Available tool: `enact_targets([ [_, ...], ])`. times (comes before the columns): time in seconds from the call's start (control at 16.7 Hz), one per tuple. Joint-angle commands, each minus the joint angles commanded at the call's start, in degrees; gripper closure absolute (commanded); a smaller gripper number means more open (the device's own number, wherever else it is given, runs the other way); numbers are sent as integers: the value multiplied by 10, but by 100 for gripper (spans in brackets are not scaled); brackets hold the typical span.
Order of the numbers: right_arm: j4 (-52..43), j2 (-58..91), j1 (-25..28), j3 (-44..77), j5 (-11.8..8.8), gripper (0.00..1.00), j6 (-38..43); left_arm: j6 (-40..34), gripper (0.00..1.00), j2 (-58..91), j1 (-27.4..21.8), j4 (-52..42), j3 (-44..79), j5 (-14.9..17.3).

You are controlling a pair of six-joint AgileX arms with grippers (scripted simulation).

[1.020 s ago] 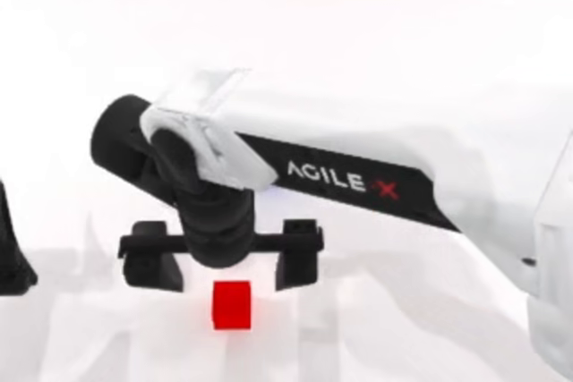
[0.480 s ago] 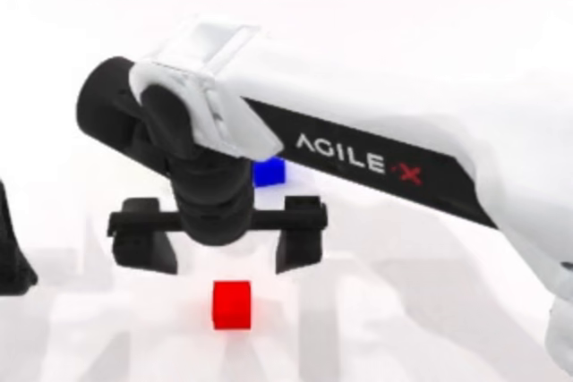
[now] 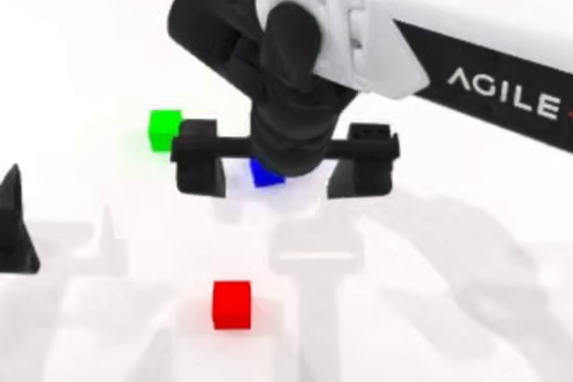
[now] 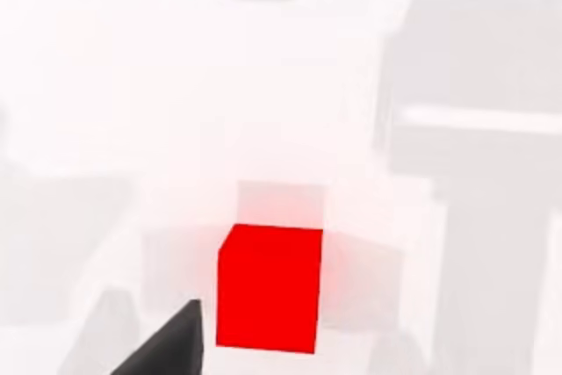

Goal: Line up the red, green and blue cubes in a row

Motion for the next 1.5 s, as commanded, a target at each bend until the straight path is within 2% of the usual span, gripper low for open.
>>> enact_targets([
  [0.36, 153, -327, -132, -270, 37, 0, -140, -23, 0, 304, -45, -210, 280, 9],
  [0.66, 308, -642, -265, -562, 40, 0, -278, -55, 0, 617, -78, -400, 562, 9],
  [0.84, 402, -811, -339, -727, 28, 0, -352, -77, 0, 806, -95, -500, 732, 5],
  [1.08, 526, -991, -422, -908, -3, 0, -432, -108, 0, 1031, -109, -604, 939, -1],
  [1.32, 626, -1106, -477, -1022, -37, 0, -477, -135, 0, 1192, -116, -664, 1096, -8],
  [1.5, 672, -1161, -501, -1065, -55, 0, -493, -148, 0, 1254, -117, -684, 1158, -12],
])
